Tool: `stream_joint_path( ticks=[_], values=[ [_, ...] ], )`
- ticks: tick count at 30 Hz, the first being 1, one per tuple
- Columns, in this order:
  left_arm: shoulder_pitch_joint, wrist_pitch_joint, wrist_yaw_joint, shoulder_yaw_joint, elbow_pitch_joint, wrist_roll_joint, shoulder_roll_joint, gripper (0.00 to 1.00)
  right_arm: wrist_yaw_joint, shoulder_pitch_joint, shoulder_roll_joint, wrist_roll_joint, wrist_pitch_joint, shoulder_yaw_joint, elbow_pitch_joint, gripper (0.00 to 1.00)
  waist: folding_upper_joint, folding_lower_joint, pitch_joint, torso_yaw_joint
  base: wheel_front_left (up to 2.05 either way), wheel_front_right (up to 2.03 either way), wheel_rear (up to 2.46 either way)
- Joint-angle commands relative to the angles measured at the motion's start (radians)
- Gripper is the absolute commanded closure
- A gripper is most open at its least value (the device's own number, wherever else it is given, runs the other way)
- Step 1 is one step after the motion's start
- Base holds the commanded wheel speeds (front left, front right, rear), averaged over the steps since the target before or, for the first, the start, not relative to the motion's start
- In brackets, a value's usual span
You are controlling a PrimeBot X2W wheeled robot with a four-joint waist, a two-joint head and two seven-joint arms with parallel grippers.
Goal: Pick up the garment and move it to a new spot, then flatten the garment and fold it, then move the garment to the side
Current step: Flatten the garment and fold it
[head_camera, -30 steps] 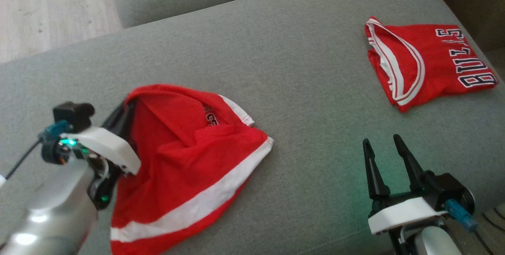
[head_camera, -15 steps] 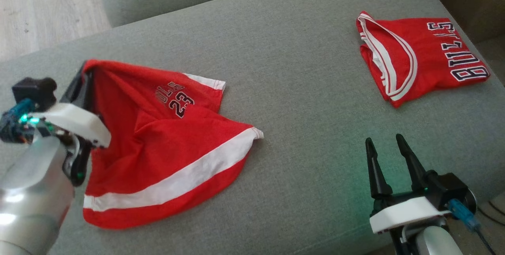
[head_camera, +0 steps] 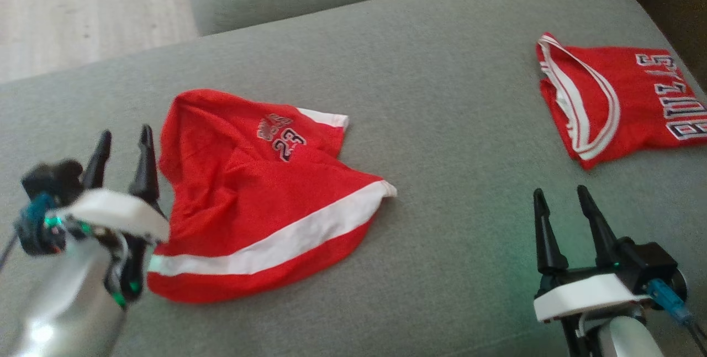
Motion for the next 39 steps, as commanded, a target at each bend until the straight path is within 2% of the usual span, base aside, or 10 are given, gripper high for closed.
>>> stream_joint_path(
  ticks=[1,8,13,17,22,30,39],
  values=[
    [0.016,-0.012,0.022,0.067,-0.064,0.026,0.034,0.00,0.007,-0.007,-0.006,-0.009,-0.009,0.016,-0.034,0.00,0.0000,0.0000,-0.020,0.027,0.00,0.00,0.00],
    [0.330,-0.012,0.115,0.207,-0.347,0.176,-0.031,0.00,0.007,0.017,-0.006,-0.048,-0.009,-0.005,-0.033,0.00,0.0000,0.0000,-0.079,0.101,0.00,0.00,0.00],
    [0.510,-0.012,0.139,0.303,-0.495,0.291,-0.092,0.00,0.007,0.027,-0.006,-0.070,-0.009,-0.017,-0.036,0.00,0.0000,0.0000,-0.109,0.139,0.00,0.00,0.00],
    [0.623,-0.012,0.114,0.373,-0.559,0.374,-0.145,0.00,0.007,0.036,-0.006,-0.078,-0.009,-0.010,-0.035,0.00,0.0000,0.0000,-0.127,0.163,0.00,0.00,0.00],
    [0.712,-0.012,0.055,0.450,-0.579,0.477,-0.205,0.00,0.007,0.052,-0.006,-0.085,-0.009,0.004,-0.018,0.00,0.0000,0.0000,-0.144,0.184,0.00,0.00,0.00],
    [0.755,-0.012,-0.045,0.572,-0.587,0.600,-0.293,0.00,0.007,0.066,-0.006,-0.071,-0.009,0.020,0.009,0.00,0.0000,0.0000,-0.152,0.206,0.00,0.00,0.00],
    [0.756,-0.012,-0.101,0.626,-0.586,0.666,-0.337,0.00,0.007,0.076,-0.006,-0.042,-0.009,0.029,0.026,0.00,0.0000,0.0000,-0.150,0.204,0.00,0.00,0.00]
  ],
)
